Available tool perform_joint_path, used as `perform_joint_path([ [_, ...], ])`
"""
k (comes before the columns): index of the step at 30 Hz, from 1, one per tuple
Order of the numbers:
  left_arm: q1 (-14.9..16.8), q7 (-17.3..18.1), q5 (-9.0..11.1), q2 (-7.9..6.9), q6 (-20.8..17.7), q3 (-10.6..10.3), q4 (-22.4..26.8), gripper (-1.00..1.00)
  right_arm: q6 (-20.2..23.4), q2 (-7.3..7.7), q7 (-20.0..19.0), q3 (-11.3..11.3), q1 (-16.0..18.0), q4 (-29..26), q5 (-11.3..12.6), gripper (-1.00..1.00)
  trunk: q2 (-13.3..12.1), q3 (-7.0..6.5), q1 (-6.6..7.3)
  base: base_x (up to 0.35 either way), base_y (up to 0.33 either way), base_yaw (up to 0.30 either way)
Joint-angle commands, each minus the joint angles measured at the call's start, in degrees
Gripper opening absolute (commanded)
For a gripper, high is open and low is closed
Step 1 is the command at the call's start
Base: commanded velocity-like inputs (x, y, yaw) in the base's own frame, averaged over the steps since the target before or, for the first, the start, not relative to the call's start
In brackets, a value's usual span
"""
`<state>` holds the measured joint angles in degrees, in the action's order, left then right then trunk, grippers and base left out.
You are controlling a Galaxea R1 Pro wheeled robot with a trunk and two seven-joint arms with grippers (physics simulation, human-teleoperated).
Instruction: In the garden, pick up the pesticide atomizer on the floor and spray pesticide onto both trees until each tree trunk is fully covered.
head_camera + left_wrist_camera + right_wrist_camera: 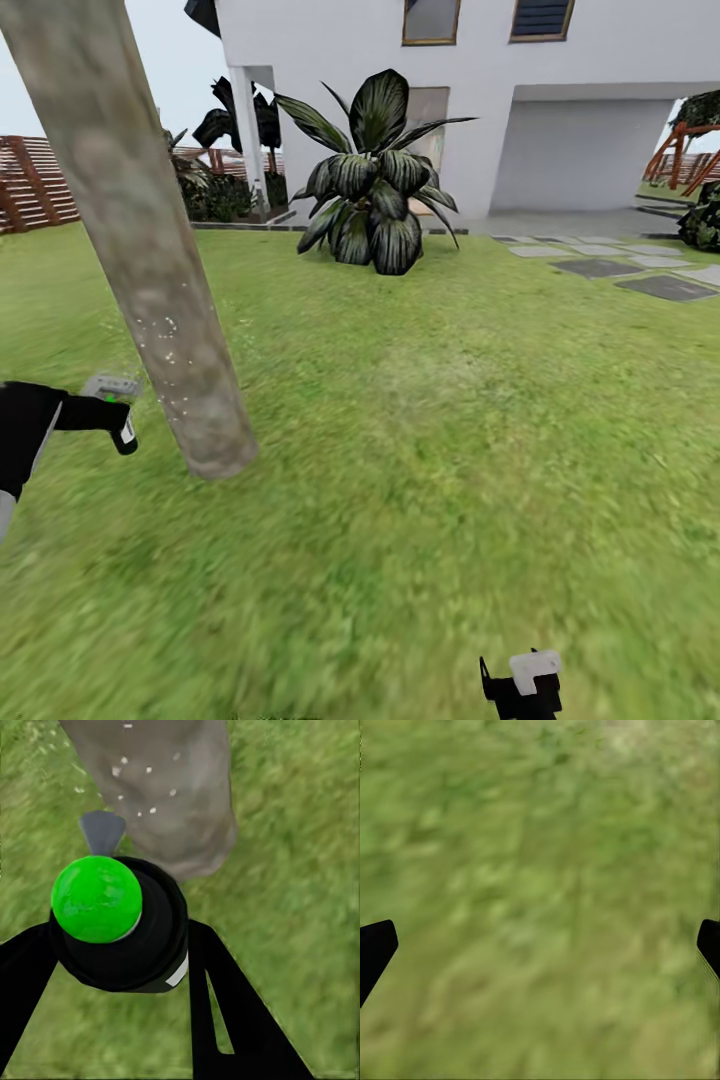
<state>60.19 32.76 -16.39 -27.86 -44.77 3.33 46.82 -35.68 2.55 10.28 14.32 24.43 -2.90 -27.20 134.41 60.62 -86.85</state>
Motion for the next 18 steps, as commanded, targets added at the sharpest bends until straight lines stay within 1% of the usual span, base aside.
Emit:
perform_joint_path([
  [1,0.01,-0.60,0.25,0.00,0.00,-0.01,-0.96,-1.00,0.00,0.00,0.00,0.00,0.00,0.00,-0.02,1.00,0.00,-0.01,0.00,0.022,-0.271,0.273],
  [4,0.01,-1.71,0.27,0.06,0.07,-0.06,-1.89,-1.00,0.00,0.00,-0.07,0.00,0.00,0.00,-0.04,1.00,0.00,-0.01,0.00,0.111,-0.260,0.275],
  [7,0.04,-1.96,0.30,0.24,0.11,-0.12,-1.99,-1.00,0.01,0.00,-0.08,0.00,0.00,0.00,-0.04,1.00,0.00,-0.01,0.00,0.212,-0.200,0.270],
  [9,0.04,-1.99,0.35,0.35,0.06,-0.09,-2.02,-1.00,0.00,0.00,-0.07,0.00,0.00,0.00,-0.05,1.00,0.00,-0.01,0.00,0.235,-0.179,0.178],
  [14,0.09,-1.99,0.53,0.52,0.03,0.10,-1.59,-1.00,0.00,0.00,0.00,0.00,0.00,0.00,-0.02,1.00,0.00,-0.01,0.00,0.230,-0.182,0.022],
  [18,0.10,-1.92,0.63,0.46,0.11,0.10,-1.39,-1.00,0.00,0.00,0.00,0.00,0.00,0.00,0.03,1.00,0.00,-0.01,0.00,0.046,-0.258,0.001],
])
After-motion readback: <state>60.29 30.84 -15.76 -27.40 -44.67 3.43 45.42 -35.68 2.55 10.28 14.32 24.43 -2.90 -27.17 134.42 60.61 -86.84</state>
